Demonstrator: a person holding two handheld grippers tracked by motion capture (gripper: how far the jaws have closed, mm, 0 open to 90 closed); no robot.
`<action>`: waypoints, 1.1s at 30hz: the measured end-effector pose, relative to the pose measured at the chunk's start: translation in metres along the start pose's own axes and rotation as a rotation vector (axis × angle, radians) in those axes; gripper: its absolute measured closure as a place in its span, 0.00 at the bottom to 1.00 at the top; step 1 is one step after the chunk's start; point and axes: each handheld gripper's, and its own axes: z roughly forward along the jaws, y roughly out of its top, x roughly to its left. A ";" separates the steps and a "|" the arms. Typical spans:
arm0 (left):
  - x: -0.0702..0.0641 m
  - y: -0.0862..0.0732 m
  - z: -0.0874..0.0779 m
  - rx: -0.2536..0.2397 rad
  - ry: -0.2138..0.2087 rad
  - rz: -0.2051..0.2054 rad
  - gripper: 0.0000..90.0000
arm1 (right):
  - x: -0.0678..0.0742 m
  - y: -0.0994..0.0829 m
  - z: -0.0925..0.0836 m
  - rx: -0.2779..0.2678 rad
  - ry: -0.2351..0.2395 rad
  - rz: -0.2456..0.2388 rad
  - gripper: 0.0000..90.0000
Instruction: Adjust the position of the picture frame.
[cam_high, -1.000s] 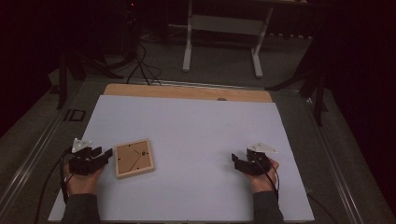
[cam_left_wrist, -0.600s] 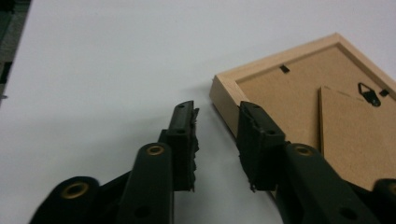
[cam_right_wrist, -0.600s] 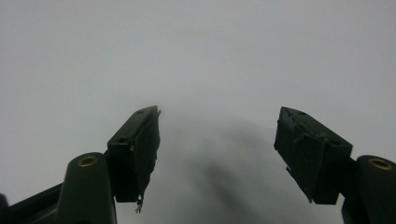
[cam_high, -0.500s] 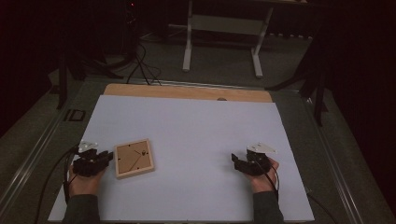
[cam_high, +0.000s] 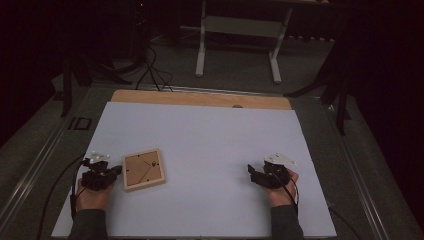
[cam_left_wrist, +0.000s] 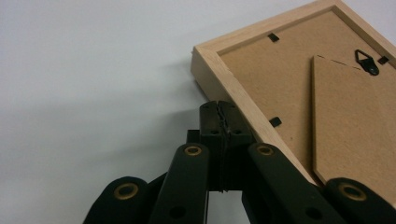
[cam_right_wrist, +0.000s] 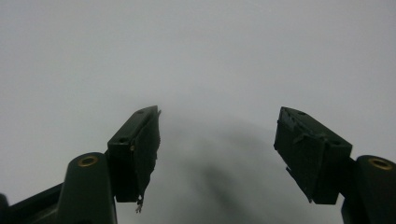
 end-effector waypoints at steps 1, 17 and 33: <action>0.000 0.000 0.000 0.003 -0.003 0.001 0.99 | 0.000 0.000 0.000 -0.001 0.000 -0.001 0.34; -0.009 -0.007 -0.005 0.018 -0.004 -0.007 0.99 | 0.002 0.000 0.000 -0.005 0.007 -0.010 0.34; -0.026 -0.001 0.001 0.020 -0.042 0.055 0.99 | 0.004 0.001 0.000 -0.007 0.011 -0.017 0.34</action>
